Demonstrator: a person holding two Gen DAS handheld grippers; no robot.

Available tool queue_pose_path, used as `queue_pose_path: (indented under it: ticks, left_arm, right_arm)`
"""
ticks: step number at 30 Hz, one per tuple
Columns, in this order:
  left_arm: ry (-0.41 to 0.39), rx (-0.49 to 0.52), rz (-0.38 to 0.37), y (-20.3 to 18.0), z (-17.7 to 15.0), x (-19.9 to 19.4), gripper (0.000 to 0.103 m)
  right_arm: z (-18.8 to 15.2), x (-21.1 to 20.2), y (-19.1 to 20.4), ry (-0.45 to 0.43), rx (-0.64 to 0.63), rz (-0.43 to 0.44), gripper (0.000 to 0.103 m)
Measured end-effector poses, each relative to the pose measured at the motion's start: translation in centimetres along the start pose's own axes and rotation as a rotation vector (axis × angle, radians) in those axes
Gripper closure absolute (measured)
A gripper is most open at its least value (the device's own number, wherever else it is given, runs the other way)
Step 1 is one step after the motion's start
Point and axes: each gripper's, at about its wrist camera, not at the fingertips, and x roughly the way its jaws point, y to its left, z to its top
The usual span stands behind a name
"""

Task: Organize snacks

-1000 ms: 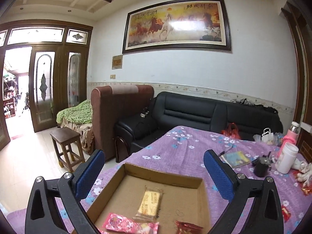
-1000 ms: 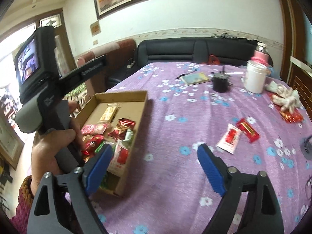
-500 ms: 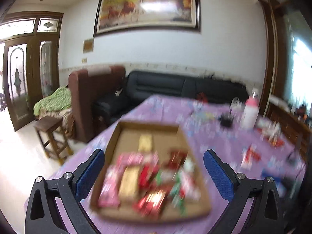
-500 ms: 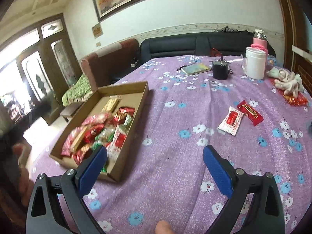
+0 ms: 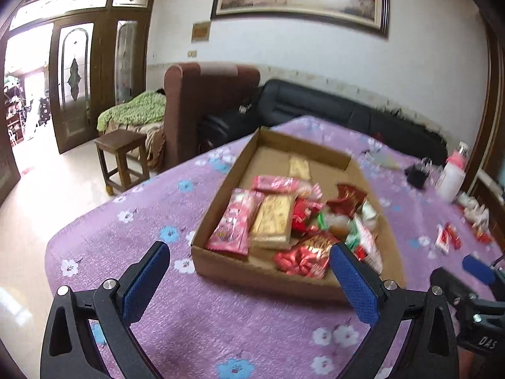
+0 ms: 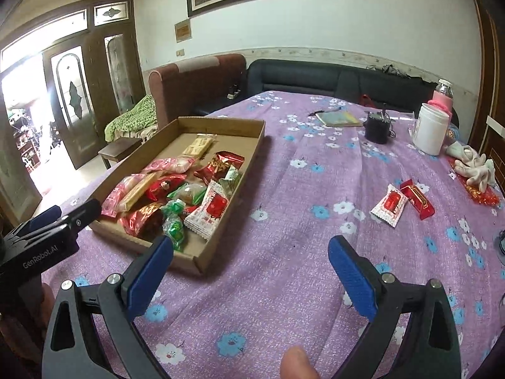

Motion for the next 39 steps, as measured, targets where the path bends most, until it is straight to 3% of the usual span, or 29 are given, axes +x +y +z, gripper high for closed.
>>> queue_pose_path:
  ticks: [3,31,39]
  left_arm:
    - [-0.007,0.001,0.032,-0.1,0.0,-0.1,0.001]
    - [0.005,0.128,0.073,-1.6,-0.5,-0.1,0.001]
    - [0.017,0.12,0.071,-1.2,-0.5,0.0,0.001]
  right_arm:
    - [0.0,0.0,0.0,-0.001,0.002,0.006,0.004]
    - [-0.1,-0.3,0.9,-0.008,-0.034,-0.008,0.004]
    - [-0.1,-0.3,0.9,-0.009,-0.034,-0.009,0.004]
